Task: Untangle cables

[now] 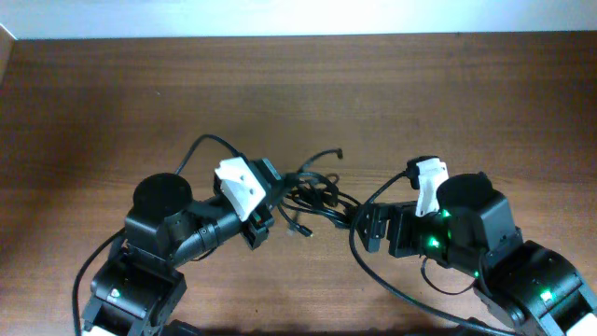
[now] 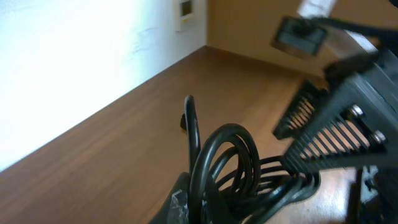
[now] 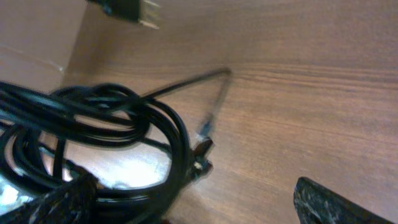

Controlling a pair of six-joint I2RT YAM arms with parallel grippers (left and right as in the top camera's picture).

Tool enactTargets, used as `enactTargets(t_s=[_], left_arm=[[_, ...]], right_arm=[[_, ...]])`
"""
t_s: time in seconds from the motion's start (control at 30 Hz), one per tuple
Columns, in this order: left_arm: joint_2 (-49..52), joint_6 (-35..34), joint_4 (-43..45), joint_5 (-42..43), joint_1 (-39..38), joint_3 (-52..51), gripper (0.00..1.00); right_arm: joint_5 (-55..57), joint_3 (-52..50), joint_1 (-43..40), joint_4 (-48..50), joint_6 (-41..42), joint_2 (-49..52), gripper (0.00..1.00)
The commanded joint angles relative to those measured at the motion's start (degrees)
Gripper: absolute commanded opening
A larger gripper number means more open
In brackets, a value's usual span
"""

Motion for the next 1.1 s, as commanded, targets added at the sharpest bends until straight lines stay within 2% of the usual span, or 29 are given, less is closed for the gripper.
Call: enactTargets(t_s=[0.0, 0.1, 0.2, 0.23, 0.37, 0.47, 0.6, 0.73, 0.8, 0.87, 0.9, 1.03, 1.07], left_arm=[[-0.2, 7.9, -0.8, 6.7, 0.3, 1.4, 0.0], [-0.2, 9.8, -2.6, 7.8, 0.3, 1.4, 0.0], [0.1, 9.8, -2.6, 14.1, 0.3, 1.4, 0.0], [0.8, 9.7, -2.9, 15.5, 0.3, 1.4, 0.0], [5.1, 5.0, -7.6, 15.6, 0.3, 1.4, 0.0], [8.8, -1.0, -7.8, 15.6, 0.3, 1.4, 0.0], [10.5, -4.8, -7.8, 15.6, 0.3, 1.4, 0.0], [10.5, -11.4, -6.6, 14.1, 0.4, 1.4, 0.0], [10.5, -16.2, -1.7, 14.0, 0.4, 1.4, 0.0], [10.5, -20.5, 1.8, 12.7, 0.4, 1.4, 0.0], [10.5, -20.5, 2.0, 12.5, 0.4, 1.4, 0.0], [10.5, -20.5, 2.4, 12.4, 0.4, 1.4, 0.0], [10.5, -20.5, 2.4, 13.0, 0.4, 1.4, 0.0]], right_arm=[[-1.5, -0.2, -0.2, 1.5, -1.9, -1.2, 1.0], [-1.6, -0.2, -0.2, 2.0, -2.4, -1.6, 1.0], [-11.6, -0.2, -0.2, 2.5, -14.0, -1.6, 1.0], [-12.2, -0.2, -0.2, 2.3, -15.3, -1.6, 1.0], [-8.5, -0.2, -0.2, 2.7, -15.4, -1.6, 1.0], [-5.9, -0.2, -0.2, 2.7, -15.2, -1.8, 1.0], [-2.4, -0.2, -0.2, 2.1, -15.2, -2.3, 1.0], [6.1, -0.1, -0.2, -0.7, -6.4, -4.8, 1.0], [9.7, -0.1, -0.2, -4.1, 3.4, -5.8, 0.99], [10.4, -0.1, -0.2, -4.9, 6.6, -6.1, 0.98], [10.6, -0.1, -0.2, -4.9, 5.1, -6.3, 0.96], [10.4, 0.0, -0.2, -5.9, -13.4, -8.9, 0.95], [14.5, 0.0, -0.2, -7.2, -16.9, -10.2, 0.95]])
